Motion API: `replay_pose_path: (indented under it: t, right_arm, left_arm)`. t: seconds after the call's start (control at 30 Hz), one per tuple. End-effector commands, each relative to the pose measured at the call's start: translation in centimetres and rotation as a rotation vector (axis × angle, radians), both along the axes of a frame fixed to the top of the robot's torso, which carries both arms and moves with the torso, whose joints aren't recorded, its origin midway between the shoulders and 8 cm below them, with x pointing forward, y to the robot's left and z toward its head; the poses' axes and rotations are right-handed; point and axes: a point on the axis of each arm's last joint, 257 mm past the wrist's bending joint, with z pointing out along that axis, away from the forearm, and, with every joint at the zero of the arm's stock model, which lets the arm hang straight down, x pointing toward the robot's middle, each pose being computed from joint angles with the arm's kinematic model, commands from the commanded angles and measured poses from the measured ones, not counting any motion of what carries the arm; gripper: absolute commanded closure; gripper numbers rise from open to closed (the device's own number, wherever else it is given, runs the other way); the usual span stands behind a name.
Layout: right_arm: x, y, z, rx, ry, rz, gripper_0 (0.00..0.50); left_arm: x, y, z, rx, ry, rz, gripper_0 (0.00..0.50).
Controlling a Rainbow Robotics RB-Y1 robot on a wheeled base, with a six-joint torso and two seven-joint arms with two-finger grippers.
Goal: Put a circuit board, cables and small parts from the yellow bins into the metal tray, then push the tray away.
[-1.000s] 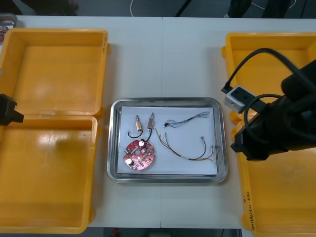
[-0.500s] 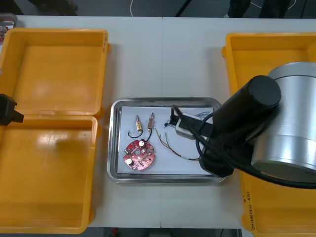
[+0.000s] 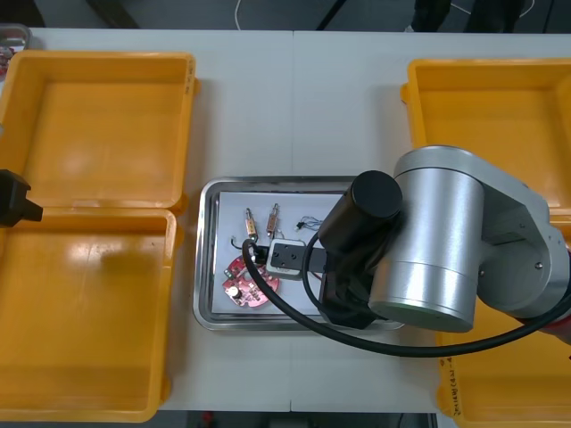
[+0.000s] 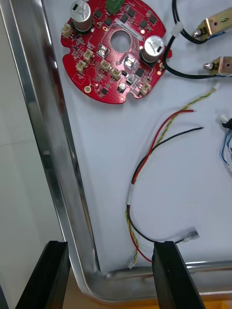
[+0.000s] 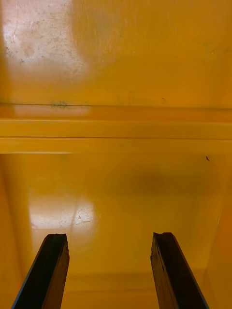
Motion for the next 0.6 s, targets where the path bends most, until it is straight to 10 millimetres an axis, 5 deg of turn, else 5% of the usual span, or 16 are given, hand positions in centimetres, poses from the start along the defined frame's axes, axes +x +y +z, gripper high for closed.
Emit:
replay_pose_path:
  t: [0.03, 0.6]
  right_arm:
    - [-0.3, 3.0, 0.1, -0.010, -0.029, 0.130, 0.000]
    - [-2.1, 4.2, -4.4, -0.102, -0.024, 0.186, 0.000]
  left_arm:
    - [-0.4, 1.6, 1.6, 0.075, -0.024, -0.043, 0.000]
    - [-0.4, 1.6, 1.6, 0.075, -0.024, -0.043, 0.000]
